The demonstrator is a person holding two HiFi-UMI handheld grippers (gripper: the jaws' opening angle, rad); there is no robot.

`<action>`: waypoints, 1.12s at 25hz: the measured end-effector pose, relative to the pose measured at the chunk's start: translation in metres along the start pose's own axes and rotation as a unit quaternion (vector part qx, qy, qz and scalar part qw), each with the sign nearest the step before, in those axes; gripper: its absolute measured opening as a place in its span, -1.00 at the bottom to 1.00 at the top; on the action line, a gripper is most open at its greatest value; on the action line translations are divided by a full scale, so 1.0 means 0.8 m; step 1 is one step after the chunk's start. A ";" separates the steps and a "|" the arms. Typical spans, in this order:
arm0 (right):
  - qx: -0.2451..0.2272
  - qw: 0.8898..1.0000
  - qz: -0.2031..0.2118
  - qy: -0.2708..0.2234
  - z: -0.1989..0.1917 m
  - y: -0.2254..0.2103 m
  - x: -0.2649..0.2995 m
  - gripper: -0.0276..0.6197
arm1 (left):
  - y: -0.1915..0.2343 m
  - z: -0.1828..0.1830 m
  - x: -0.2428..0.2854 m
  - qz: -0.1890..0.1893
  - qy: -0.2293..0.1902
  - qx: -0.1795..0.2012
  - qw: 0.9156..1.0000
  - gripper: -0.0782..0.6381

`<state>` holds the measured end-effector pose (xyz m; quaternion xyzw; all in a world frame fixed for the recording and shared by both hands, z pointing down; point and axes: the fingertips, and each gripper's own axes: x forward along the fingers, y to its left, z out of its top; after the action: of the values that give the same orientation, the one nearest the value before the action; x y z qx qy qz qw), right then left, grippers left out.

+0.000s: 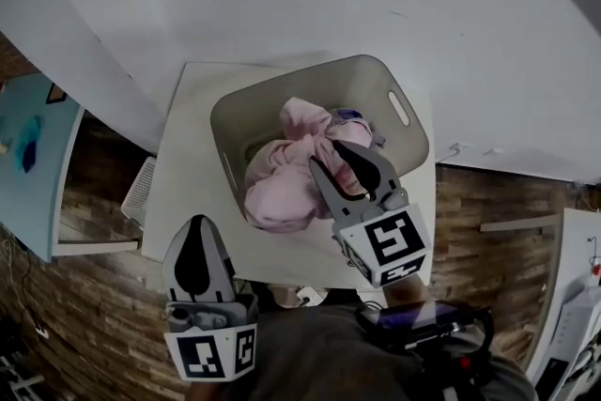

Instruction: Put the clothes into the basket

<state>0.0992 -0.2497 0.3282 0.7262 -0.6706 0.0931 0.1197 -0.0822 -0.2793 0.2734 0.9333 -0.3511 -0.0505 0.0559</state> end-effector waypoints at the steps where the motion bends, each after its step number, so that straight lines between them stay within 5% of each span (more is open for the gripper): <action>1: -0.002 1.000 -0.003 -0.001 0.001 -0.004 0.000 -0.44 | -0.001 -0.002 0.004 -0.002 0.001 -0.002 1.000 -0.76; 10: 0.007 0.998 -0.024 -0.062 0.020 -0.020 -0.032 -0.51 | -0.017 0.009 0.015 -0.024 -0.012 0.004 1.000 -0.76; 16: -0.011 0.992 -0.011 -0.129 0.045 -0.007 -0.064 -0.81 | -0.039 0.025 0.011 -0.040 -0.031 0.014 0.999 -0.76; 28: -0.004 0.988 -0.002 -0.155 0.021 0.026 -0.101 -0.88 | -0.092 0.048 0.003 -0.084 -0.055 0.029 0.995 -0.76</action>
<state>0.0712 -0.1797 0.2890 0.7330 -0.6796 -0.0235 0.0172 -0.0378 -0.2287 0.2250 0.9565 -0.2755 -0.0960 0.0051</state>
